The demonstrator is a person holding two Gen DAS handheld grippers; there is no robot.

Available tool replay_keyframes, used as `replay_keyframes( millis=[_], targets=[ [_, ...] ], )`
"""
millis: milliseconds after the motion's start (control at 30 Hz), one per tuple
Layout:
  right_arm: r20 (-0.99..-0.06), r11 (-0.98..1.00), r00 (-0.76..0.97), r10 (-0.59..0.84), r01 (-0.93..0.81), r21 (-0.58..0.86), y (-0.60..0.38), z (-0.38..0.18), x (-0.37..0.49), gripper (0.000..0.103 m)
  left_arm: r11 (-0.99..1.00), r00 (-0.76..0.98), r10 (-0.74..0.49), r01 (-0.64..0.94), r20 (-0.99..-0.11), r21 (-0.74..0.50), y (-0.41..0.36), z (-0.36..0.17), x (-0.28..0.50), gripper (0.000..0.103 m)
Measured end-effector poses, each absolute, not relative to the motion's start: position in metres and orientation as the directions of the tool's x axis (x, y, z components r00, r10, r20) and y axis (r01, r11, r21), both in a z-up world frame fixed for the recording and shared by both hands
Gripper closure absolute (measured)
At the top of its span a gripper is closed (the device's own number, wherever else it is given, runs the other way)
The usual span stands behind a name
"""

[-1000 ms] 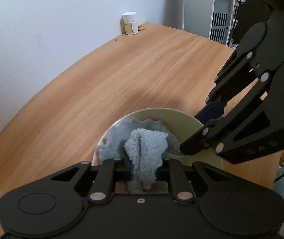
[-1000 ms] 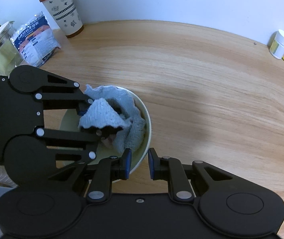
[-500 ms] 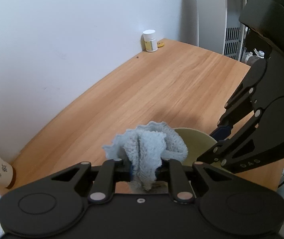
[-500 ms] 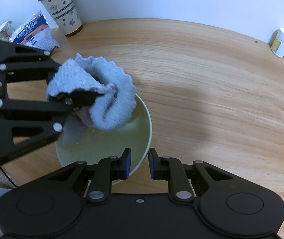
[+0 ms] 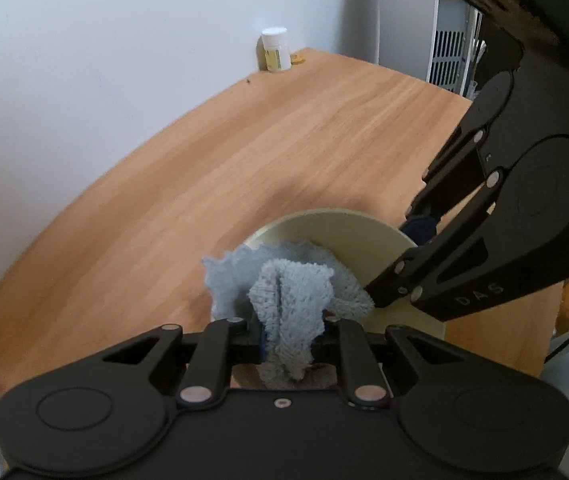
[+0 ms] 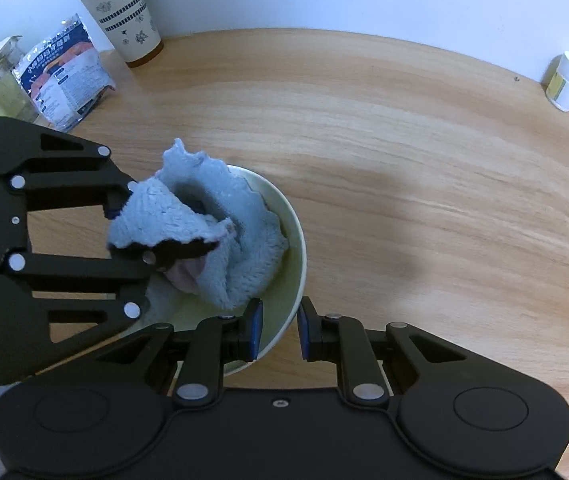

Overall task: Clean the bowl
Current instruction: 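Keep rubbing the grey cloth inside the bowl with the left gripper while the right holds the rim, then lift the grey cloth out of the bowl with the left gripper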

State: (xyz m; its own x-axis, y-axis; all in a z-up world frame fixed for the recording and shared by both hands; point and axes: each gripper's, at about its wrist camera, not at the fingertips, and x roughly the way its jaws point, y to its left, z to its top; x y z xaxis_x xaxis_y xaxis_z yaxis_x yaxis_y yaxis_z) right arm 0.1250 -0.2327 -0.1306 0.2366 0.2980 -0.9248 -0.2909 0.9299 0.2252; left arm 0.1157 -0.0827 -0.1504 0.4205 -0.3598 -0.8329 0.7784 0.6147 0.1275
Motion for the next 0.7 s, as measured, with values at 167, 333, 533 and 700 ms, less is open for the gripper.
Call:
replay_keyframes(
  millis=[167,333,533,700],
  targets=[
    [-0.933,0.933,0.230,0.278,-0.297,0.205,-0.229,-0.134,0.126,0.082,0.635,0.436,-0.371,0.763,-0.820,0.118,-0.079,-0.144,0.116,0.089],
    [-0.936,0.937,0.226,0.269,-0.286,0.200,-0.228,-0.136,0.129,0.080,0.732,0.463,-0.405,0.681,-0.788,0.024,-0.060,-0.121,0.125,0.089],
    [-0.921,0.942,0.228,0.316,-0.191,0.276,-0.239,-0.145,0.140,0.077,0.821,0.547,-0.439,0.567,-0.713,-0.071,-0.028,-0.092,0.120,0.089],
    [-0.897,0.926,0.238,0.372,-0.166,0.340,-0.246,-0.153,0.143,0.075,0.868,0.555,-0.408,0.481,-0.725,-0.119,-0.007,-0.094,0.124,0.089]
  ],
)
